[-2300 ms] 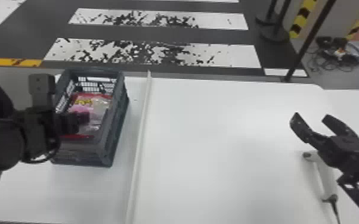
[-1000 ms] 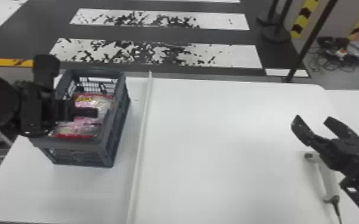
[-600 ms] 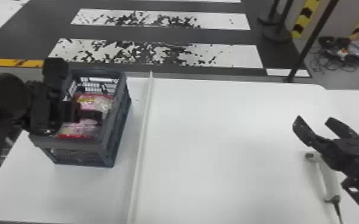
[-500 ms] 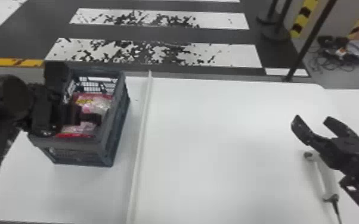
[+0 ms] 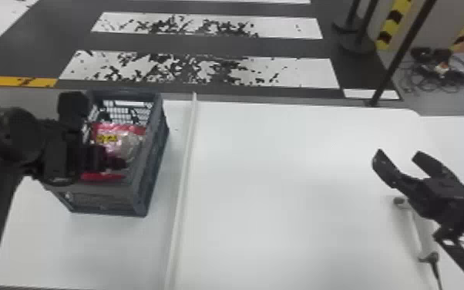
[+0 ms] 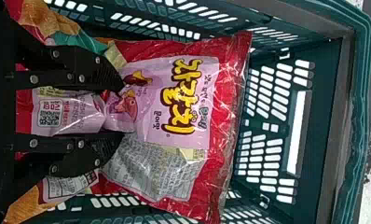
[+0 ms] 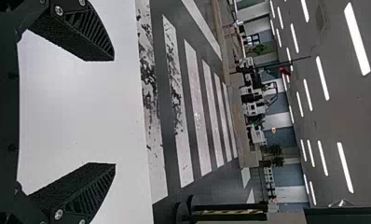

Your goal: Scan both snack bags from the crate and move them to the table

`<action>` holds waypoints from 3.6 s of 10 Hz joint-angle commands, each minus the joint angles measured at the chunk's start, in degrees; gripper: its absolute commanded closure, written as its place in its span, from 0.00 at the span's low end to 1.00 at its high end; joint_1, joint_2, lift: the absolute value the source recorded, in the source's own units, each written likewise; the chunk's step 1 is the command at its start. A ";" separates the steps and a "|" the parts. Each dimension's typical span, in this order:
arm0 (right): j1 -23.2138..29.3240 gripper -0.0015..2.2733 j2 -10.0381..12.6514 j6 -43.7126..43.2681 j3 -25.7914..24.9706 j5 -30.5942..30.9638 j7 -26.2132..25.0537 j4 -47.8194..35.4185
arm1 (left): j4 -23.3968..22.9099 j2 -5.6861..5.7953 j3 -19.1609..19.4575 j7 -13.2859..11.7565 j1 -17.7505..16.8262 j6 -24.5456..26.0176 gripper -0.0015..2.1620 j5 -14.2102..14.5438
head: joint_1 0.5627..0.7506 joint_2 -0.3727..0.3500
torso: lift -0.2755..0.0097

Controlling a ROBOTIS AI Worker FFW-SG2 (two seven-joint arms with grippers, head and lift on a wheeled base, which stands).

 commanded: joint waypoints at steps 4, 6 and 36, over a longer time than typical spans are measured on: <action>3.48 0.05 -0.05 -1.52 -1.49 -1.67 0.00 -2.39 | -11.70 -0.53 1.78 2.40 5.41 0.43 0.99 -0.05 | 0.70 0.48 | 0.66; 4.36 0.05 -0.05 -1.70 -1.85 -2.11 0.00 -3.27 | -15.74 -0.62 2.22 4.34 7.52 -0.98 0.99 -0.31 | 0.70 0.48 | 0.66; 2.51 0.05 1.36 -4.68 -3.08 -2.02 -0.44 -5.29 | -43.60 -5.71 -28.37 4.86 24.04 -15.04 0.99 -7.26 | 0.70 0.03 | 0.66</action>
